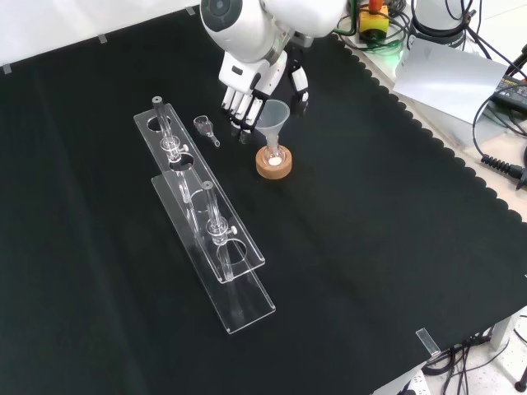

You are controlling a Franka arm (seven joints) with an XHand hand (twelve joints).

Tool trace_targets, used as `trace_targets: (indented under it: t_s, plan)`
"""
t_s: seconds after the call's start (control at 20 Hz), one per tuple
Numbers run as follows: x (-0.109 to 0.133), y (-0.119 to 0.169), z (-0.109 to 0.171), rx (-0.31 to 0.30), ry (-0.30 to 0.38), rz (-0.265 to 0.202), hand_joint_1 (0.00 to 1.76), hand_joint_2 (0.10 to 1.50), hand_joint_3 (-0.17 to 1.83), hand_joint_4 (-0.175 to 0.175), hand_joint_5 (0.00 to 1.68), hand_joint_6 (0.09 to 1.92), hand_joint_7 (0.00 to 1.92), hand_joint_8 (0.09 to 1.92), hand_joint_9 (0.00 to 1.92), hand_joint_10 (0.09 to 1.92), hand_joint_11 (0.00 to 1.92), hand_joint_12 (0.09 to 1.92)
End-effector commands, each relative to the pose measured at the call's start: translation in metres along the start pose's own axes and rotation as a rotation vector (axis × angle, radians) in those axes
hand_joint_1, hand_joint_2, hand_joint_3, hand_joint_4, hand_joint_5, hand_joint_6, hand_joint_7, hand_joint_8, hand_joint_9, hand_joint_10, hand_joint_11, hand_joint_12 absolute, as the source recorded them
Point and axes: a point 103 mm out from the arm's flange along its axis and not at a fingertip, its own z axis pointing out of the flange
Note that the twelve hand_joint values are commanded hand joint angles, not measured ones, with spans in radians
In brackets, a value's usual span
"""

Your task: Remove the funnel from the round-bottom flask.

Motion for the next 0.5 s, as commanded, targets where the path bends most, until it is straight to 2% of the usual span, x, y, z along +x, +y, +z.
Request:
trace_targets:
  t_s: [0.05, 0.5]
  plan:
    - [-0.0023, 0.0021, 0.0009, -0.002, -0.001, -0.002, 0.76, 0.64, 0.54, 0.018, 0.21, 0.09, 0.00, 0.59, 0.29, 0.76, 0.20, 1.50]
    - [-0.0018, 0.0062, 0.0002, -0.014, -0.017, -0.002, 0.77, 0.64, 0.58, 0.012, 0.27, 0.09, 0.10, 0.67, 0.43, 0.69, 0.25, 1.47]
